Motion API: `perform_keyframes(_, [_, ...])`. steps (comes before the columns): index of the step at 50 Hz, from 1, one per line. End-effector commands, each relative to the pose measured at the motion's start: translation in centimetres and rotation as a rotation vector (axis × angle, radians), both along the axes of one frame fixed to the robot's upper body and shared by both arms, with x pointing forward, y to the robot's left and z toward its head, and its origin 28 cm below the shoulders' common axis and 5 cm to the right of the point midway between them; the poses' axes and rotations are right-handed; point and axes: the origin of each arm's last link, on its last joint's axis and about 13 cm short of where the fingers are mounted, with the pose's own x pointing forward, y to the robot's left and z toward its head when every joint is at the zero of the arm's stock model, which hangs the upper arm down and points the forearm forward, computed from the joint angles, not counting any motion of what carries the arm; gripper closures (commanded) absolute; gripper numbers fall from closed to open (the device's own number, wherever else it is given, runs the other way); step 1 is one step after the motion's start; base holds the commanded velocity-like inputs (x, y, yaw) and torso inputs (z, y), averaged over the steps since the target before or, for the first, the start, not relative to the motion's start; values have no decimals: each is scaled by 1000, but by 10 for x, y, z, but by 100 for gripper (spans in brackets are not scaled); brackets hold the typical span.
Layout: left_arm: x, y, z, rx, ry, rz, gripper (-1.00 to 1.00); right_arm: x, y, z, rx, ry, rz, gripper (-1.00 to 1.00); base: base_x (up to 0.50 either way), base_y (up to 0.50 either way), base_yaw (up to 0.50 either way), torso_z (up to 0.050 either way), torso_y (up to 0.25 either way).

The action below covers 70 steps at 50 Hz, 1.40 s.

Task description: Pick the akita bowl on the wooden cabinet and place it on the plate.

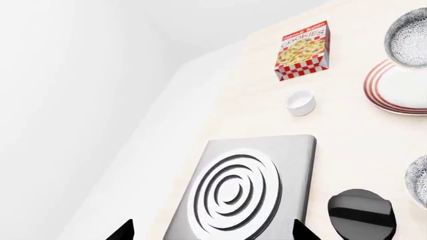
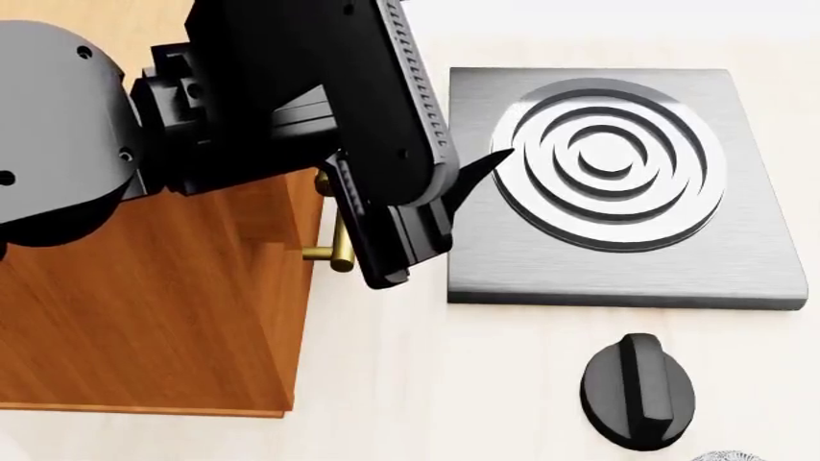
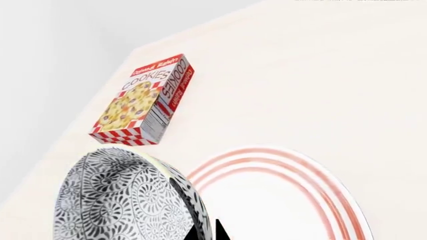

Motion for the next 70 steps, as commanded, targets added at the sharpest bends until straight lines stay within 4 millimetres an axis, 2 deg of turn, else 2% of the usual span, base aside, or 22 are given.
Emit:
perform_keyframes(1, [1,1,-2,-1,4,1,-100,4,-5,-3,-20,17,-16,100,0,0,0,0,0])
perform_keyframes(9, [3,1,-6,-3,11,2,-100,7,-4,0,-30,25,-11,100,0,0,0,0,0])
perform_keyframes(27, [7,-1,-10,1,20,-3,-100,7,-5,-14,-5,62,-10,100,0,0,0,0,1])
perform_keyframes(70, [10,-2,-15,2,31,-3,-100,12,-5,-27,17,100,19,100,0,0,0,0,0])
